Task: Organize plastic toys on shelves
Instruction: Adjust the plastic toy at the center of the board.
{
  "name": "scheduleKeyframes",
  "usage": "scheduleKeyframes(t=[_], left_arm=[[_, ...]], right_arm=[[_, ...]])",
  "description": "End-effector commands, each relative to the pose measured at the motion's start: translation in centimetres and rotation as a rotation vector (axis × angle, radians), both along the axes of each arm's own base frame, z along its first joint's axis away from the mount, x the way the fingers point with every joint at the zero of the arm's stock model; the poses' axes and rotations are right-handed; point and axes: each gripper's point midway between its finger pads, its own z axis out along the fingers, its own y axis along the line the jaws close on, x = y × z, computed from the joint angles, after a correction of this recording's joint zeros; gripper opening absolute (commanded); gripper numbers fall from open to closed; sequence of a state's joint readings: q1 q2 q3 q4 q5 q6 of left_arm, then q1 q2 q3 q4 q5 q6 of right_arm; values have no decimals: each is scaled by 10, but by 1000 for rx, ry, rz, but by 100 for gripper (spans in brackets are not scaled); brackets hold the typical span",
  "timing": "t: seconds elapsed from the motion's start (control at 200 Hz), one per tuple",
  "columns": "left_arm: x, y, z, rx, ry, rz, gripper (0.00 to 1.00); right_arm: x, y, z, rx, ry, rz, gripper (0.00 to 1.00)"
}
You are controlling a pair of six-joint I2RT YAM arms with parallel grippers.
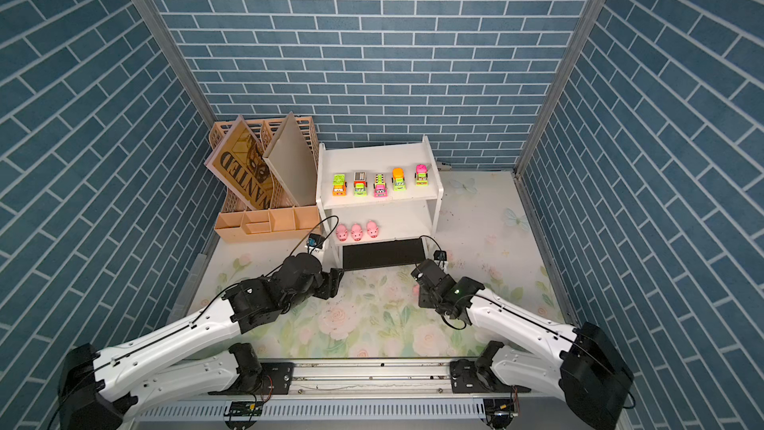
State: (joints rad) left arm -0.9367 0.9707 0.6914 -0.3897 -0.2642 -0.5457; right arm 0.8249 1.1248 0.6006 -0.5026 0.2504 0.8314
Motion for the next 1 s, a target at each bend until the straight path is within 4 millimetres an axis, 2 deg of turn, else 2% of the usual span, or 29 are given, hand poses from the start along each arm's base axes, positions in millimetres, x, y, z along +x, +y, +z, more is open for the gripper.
scheduleKeyframes(t=[0.0, 0.075, 0.18, 0.265, 0.375, 0.445, 0.49, 0.595, 0.65, 0.695, 0.79, 0.95, 0.995], left_arm=[[-10, -17, -5, -74, 23, -3, 72], [-18, -29, -9, -81, 26, -19, 72], [-27, -45, -18, -55, 34, -47, 72], [-32, -57, -25, -23, 37, -67, 72], [-35, -70, -30, 24, 32, -77, 72], [-35, -73, -33, 38, 33, -70, 72], [-35, -76, -33, 40, 33, -69, 72], [-33, -75, -30, 31, 21, -53, 72], [-32, -74, -29, 31, 15, -50, 72], [-31, -73, -28, 30, 10, -43, 72], [-31, -70, -27, 29, 6, -35, 72], [-37, -73, -41, 49, 58, -59, 69], [-38, -73, -45, 58, 71, -57, 69]], right_arm=[[28, -1, 10, -22, -76, -10, 36], [39, -10, 6, -35, -89, -45, 36], [47, -8, -4, -17, -89, -29, 35], [46, -7, -19, -35, -58, -16, 34], [38, 5, -31, 9, -20, 38, 31], [28, 25, -28, 68, 2, 117, 28], [18, 44, -20, 123, 16, 183, 27], [-19, 109, 18, 412, 30, 404, 27], [-36, 129, 37, 514, 29, 488, 27], [-46, 137, 48, 559, 20, 533, 27], [-43, 128, 47, 533, -8, 496, 29], [-29, 92, 9, 272, 12, 340, 29], [-26, 90, 5, 223, 4, 338, 33]])
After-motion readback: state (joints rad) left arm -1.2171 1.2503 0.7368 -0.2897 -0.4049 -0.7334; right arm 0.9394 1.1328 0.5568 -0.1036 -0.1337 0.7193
